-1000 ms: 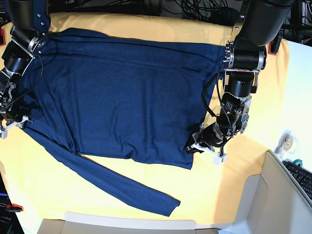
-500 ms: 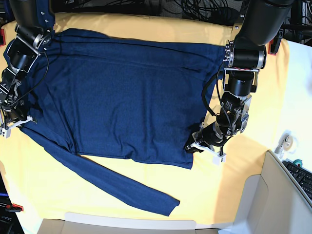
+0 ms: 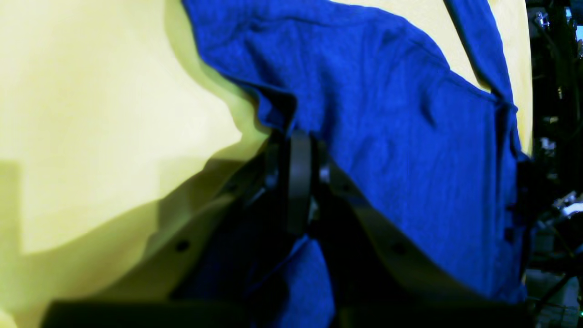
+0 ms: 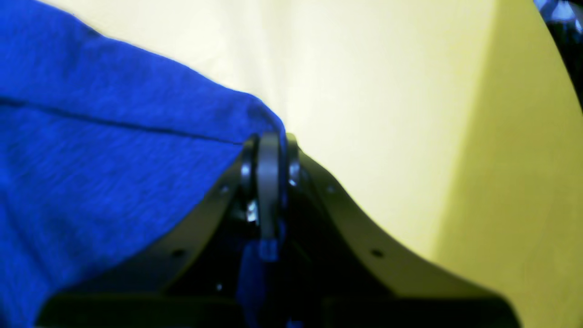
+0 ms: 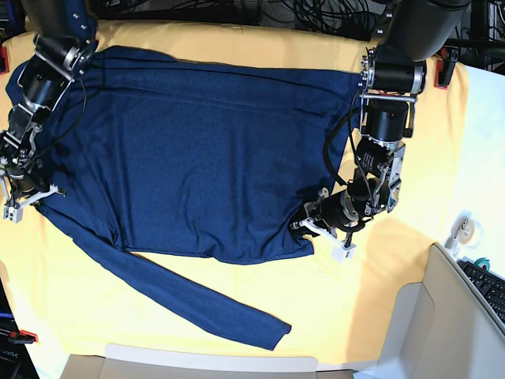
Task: Fold the T-shirt properly
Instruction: 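Fold the hem up toward the collar with both grippers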
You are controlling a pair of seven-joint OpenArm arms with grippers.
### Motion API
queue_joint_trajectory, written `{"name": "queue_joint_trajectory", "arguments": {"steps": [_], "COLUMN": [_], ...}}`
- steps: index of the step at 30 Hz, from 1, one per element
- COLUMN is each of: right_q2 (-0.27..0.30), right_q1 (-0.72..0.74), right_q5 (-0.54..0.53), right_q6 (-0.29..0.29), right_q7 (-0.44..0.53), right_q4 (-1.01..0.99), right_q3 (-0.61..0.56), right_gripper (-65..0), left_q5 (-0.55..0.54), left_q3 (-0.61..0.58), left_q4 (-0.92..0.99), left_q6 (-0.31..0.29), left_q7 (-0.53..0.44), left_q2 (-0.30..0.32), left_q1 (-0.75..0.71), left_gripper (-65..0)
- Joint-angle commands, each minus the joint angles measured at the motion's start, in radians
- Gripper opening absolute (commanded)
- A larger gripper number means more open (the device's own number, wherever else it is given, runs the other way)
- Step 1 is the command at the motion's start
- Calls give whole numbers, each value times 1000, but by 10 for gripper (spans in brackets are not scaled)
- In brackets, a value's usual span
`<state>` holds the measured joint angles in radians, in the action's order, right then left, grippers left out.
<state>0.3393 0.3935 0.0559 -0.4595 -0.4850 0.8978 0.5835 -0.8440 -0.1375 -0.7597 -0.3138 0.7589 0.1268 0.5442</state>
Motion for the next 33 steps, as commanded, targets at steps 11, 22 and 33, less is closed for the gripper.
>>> {"name": "queue_joint_trajectory", "arguments": {"steps": [11, 22, 33], "right_q2": [-18, -15, -13], "right_q1": [-166, -268, -408], "right_q5": [-8, -24, -110], "right_q6": [-12, -12, -12], "right_q7": [4, 4, 4], "right_q4": [304, 478, 624], "right_q3": [0, 3, 6], "right_gripper": [-650, -650, -650], "left_q5": [-14, -16, -16], "left_q3": [5, 6, 22], "left_q4": [-280, -554, -769], "left_q6": [-9, -9, -9], "left_q7": [21, 21, 21], "left_q2": [110, 176, 261], "left_q1": [-78, -241, -381], "left_gripper": [-650, -650, -650]}}
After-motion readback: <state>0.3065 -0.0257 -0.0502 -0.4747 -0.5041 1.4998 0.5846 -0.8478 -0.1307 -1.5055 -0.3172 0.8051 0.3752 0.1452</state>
